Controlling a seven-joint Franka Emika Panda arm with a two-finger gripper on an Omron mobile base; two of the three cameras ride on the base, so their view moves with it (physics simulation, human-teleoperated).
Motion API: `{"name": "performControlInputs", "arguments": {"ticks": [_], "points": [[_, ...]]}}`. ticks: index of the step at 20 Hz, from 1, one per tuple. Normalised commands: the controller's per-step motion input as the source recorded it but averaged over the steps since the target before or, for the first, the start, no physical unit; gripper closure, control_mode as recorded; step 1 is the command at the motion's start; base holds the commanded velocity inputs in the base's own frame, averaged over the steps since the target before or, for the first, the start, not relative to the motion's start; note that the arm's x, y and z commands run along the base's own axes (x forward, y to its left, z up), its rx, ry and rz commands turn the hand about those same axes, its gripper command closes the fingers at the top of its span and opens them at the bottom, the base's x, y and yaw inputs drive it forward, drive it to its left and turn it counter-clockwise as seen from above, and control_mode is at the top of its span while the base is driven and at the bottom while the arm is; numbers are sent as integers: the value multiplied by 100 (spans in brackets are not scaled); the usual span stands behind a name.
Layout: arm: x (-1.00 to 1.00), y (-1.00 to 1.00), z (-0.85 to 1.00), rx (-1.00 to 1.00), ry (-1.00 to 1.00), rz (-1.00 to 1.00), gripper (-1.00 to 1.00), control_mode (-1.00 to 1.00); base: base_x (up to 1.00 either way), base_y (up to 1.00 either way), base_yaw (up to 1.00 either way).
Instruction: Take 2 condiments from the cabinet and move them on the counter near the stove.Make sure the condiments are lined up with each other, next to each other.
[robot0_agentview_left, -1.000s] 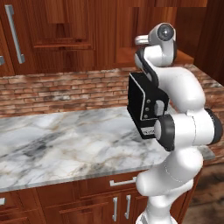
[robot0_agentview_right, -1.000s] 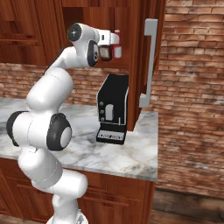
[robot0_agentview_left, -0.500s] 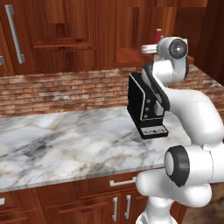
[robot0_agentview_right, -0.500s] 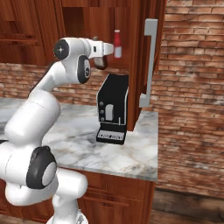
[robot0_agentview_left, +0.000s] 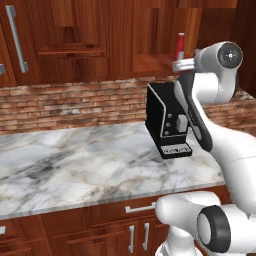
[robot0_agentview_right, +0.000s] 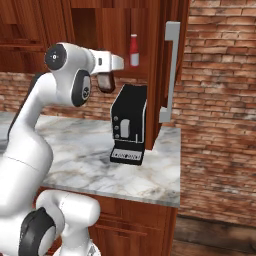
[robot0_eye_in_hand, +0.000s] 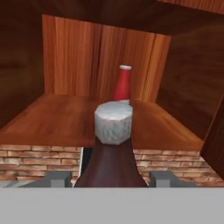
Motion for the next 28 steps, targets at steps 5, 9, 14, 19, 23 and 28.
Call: {"name": "performControlInputs", "arguments": {"ticks": [5, 9, 14, 19, 23, 28], "points": [[-90, 0, 0, 0, 11, 5, 100, -100, 0, 0, 0], [-80, 0, 0, 0, 0, 0, 100, -100, 0, 0, 0], [-55, 0, 0, 2, -2, 0, 100, -100, 0, 0, 0], [-47, 0, 0, 2, -7, 0, 100, -100, 0, 0, 0], [-48, 0, 0, 3, -14, 0, 100, -100, 0, 0, 0], [-39, 0, 0, 5, -11, 0, 100, -100, 0, 0, 0]]}}
